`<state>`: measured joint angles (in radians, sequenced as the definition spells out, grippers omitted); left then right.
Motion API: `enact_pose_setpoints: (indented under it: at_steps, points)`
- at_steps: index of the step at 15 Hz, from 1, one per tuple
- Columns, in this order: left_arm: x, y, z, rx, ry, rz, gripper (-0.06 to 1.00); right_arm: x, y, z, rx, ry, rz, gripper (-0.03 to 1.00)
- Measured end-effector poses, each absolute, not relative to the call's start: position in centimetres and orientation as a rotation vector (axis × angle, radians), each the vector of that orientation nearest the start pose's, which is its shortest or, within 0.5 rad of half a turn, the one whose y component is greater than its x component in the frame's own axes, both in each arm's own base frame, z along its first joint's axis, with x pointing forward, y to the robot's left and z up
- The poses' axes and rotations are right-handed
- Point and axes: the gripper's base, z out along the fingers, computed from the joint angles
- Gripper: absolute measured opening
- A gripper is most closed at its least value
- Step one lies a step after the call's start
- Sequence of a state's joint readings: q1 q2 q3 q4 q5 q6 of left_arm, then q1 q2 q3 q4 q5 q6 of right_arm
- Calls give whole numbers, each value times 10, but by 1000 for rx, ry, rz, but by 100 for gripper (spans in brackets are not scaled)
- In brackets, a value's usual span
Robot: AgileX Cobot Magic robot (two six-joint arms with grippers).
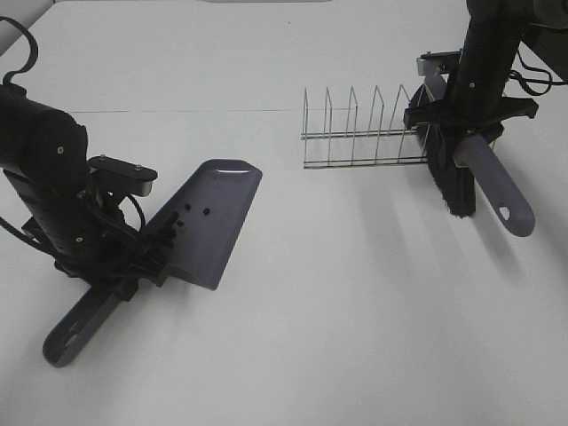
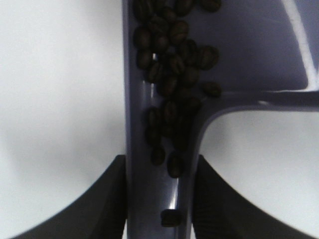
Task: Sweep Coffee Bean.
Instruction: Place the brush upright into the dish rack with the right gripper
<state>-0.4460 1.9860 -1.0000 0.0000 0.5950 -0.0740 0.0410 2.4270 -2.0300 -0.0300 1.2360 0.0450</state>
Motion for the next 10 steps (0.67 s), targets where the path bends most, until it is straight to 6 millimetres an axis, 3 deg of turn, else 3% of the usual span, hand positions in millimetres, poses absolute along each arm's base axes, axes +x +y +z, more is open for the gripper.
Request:
enact_pose_setpoints:
  at_steps: [5, 10]
  points:
    - [297, -142, 93, 566, 3014, -30, 31, 488, 13, 133, -6, 3107, 99, 28]
    - [297, -142, 93, 559, 3019, -35, 31, 488, 13, 133, -8, 3107, 102, 28]
